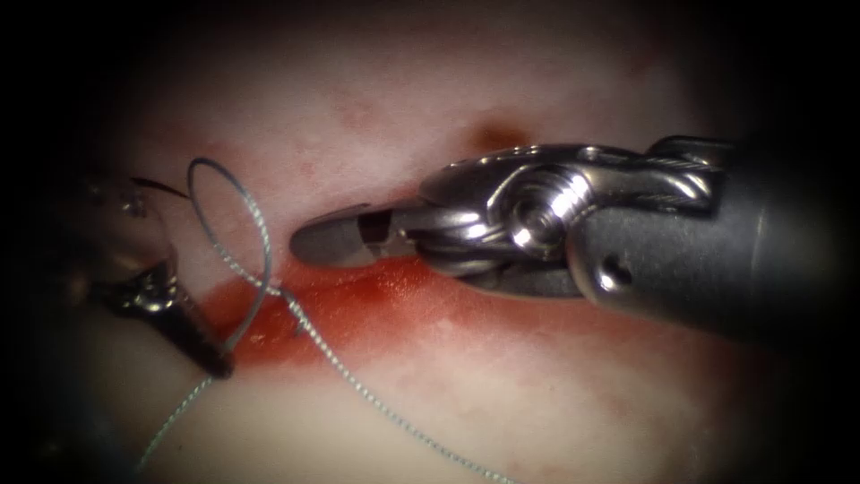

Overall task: Wound Closure
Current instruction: Wrap the suture once around the right gripper.

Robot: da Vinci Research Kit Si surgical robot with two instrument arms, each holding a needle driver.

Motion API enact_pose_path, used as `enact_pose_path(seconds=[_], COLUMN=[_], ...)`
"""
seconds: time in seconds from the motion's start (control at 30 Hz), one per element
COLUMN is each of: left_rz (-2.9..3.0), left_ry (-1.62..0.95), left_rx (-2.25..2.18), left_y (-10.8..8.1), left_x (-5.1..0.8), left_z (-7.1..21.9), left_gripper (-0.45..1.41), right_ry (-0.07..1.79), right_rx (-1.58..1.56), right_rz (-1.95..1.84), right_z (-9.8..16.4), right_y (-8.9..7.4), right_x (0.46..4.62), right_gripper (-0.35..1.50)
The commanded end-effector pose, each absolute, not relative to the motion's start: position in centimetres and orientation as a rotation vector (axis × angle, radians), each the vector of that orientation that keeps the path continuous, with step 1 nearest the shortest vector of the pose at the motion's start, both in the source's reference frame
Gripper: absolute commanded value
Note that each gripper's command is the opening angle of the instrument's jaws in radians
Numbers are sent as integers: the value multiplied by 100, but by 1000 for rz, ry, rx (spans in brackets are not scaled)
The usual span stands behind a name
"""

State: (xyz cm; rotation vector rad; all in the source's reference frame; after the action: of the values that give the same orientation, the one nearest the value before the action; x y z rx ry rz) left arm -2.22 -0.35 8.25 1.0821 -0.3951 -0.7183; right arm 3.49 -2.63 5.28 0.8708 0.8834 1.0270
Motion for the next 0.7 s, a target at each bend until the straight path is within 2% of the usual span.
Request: enact_pose_path(seconds=[0.03, 0.27, 0.7], left_rz=[-716, -703, -645], left_ry=[-401, -405, -398], left_rx=[1080, 1083, 1081], left_y=[-24, -28, -29], left_x=[-228, -241, -228], left_z=[822, 828, 845], left_gripper=[-45, -45, -45], right_ry=[917, 1034, 1116], right_rx=[903, 1067, 1265], right_rz=[1034, 1054, 1031], right_z=[524, 515, 511], right_y=[-259, -262, -261], right_x=[368, 383, 367], right_gripper=[-35, -35, -35])
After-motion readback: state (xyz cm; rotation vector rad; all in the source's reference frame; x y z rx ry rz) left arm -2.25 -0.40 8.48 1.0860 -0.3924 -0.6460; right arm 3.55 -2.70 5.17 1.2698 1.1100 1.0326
